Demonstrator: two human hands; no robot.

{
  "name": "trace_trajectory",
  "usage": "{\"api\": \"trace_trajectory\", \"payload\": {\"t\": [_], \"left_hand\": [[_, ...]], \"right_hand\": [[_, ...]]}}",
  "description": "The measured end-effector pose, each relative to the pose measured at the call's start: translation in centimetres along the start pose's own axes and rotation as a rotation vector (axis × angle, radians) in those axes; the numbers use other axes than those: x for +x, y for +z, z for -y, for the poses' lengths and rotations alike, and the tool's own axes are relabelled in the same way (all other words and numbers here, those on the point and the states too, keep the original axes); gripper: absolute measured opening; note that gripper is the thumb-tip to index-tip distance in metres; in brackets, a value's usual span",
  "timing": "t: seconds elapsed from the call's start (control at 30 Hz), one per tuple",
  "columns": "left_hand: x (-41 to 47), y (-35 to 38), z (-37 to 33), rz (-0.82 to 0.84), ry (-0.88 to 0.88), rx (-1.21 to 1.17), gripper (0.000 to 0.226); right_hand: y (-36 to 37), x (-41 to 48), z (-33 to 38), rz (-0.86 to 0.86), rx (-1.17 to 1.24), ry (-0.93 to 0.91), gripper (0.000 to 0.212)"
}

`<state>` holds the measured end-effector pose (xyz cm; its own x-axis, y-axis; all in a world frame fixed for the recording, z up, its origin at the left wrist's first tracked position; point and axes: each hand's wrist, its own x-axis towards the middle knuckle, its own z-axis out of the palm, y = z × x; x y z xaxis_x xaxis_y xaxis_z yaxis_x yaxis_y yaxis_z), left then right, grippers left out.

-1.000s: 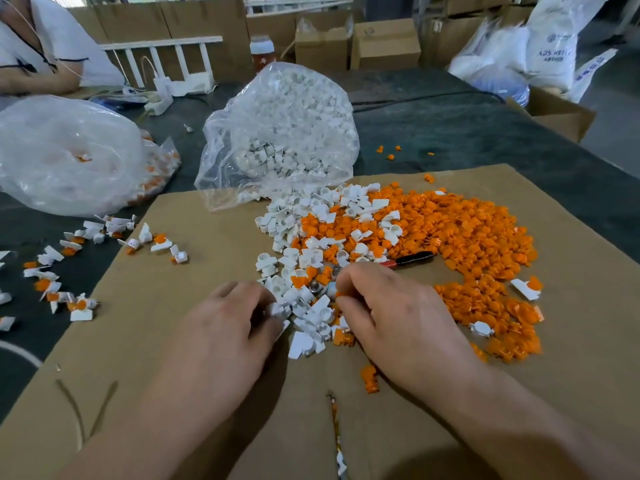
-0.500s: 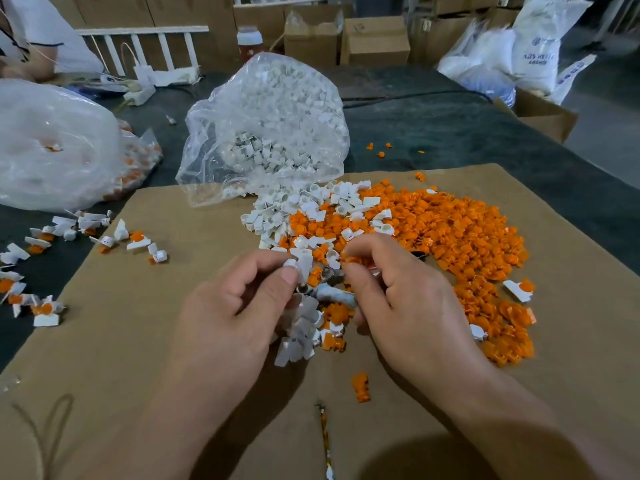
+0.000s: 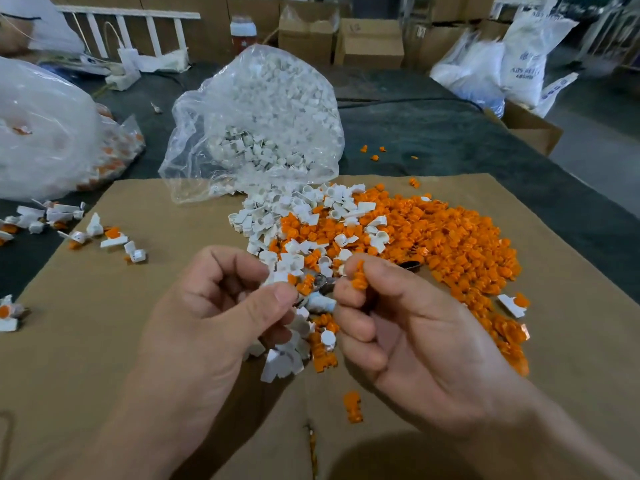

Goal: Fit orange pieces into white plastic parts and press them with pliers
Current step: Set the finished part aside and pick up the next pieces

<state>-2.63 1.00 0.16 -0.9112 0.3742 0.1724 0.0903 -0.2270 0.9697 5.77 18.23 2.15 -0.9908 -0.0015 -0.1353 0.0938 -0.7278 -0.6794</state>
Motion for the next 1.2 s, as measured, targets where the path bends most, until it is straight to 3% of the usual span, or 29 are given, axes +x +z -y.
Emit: {"api": "trace_trajectory", "payload": {"t": [0.17,0.43,0.63,0.73,0.9,0.97,1.2], "left_hand": [[-0.7,0.8,-0.1,0.068,0.082,0.114,0.049],[-1.6,1.0,0.0,0.041,0.125,0.281,0.049],[-1.4,1.5,-0.1,0.01,0.1,0.173,0.029],[-1.2,1.4,0.2,-0.005,0.042,0.134,0.037],[-1.4,1.5,0.1,0.001,-0.003,0.161,0.009],[-1.6,1.6,-0.2,0.001,-0.038,0.153,0.006],[-2.0,1.7,-0.6,0.008,-0.017,0.297,0.011]], "right_hand": [[0.1,-0.1,-0.1,0.135,0.075,0.041,0.017],[-0.3,0.0,-0.3,0.209,0.039,0.029,0.018],[0.0,-0.3,-1.0,-0.001,-0.512,-0.253,0.018],[0.3,-0.8,-1.4,-0.074,-0.824,-0.361,0.019],[0.8,-1.3,-1.8,-0.114,-1.256,-0.597,0.012],[0.9,-1.3,-1.7,-0.103,-1.34,-0.666,0.004],[1.2,-1.2,-1.5,-0.126,-1.548,-0.811,0.008]]}}
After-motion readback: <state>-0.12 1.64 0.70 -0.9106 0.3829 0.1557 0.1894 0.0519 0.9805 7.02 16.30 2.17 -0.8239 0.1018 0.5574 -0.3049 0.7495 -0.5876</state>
